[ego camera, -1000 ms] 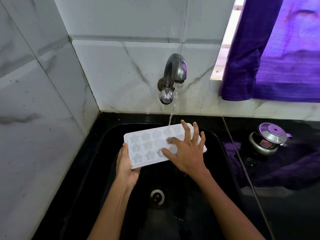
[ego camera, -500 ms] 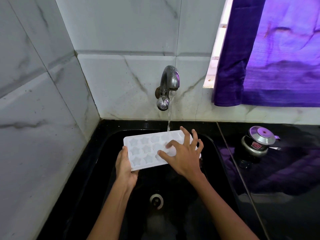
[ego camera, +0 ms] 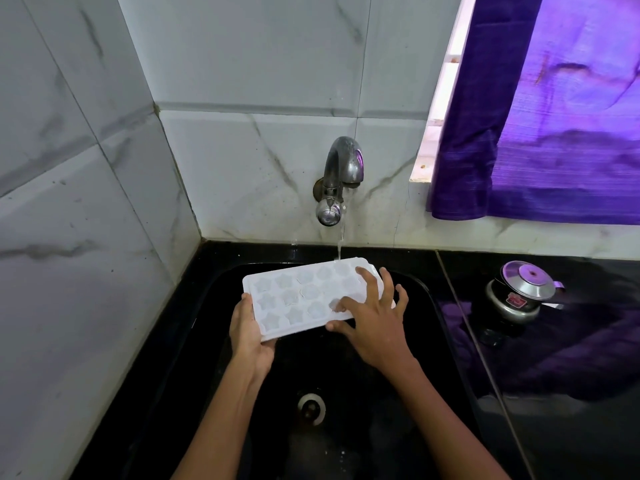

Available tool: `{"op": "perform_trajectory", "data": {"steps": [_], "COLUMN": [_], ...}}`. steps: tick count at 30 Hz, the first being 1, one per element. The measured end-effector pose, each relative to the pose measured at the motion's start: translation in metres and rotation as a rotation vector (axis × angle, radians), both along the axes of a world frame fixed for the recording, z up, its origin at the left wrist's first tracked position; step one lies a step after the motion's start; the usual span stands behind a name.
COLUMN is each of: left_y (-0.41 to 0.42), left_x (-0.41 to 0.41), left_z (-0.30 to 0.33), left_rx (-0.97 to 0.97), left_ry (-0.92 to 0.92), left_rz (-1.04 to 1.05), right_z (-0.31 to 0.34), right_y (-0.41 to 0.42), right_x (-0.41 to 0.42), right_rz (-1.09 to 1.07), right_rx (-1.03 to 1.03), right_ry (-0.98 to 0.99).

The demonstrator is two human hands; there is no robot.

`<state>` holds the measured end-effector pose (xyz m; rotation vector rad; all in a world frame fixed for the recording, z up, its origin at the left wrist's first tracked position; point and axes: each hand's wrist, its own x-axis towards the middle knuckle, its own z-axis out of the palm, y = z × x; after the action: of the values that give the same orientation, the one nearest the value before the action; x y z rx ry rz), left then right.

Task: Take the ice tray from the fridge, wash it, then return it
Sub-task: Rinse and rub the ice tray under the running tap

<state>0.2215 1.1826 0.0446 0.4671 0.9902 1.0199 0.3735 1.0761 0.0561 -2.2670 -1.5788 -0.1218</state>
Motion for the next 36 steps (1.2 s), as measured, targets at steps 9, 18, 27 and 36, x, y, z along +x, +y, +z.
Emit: {"op": "perform_trajectory", "data": {"steps": [9, 18, 27, 36], "left_y": [0.001, -0.001, -0.007, -0.001], "left_x": [0.003, -0.002, -0.001, 0.006], "left_z": [-0.009, -0.013, -0.010, -0.013], "left_rx": [-0.031, -0.053, -0.034, -0.026], "left_ry": [0.011, -0.018, -0.007, -0.009], "left_rz": [-0.041, -0.143, -0.177, -0.187], "right_z": [-0.013, -0.009, 0.004, 0.020], "right_y": [-0.004, -0.015, -0.019, -0.016], "right_x": [0.005, 0.005, 0.013, 0.019], "right_rz": [-0.021, 0.018, 0.036, -0.086], "right_rx": [0.048, -0.031, -0.201, -0.087], "right_ry": [-0.047, -0.001, 0.081, 0.171]}}
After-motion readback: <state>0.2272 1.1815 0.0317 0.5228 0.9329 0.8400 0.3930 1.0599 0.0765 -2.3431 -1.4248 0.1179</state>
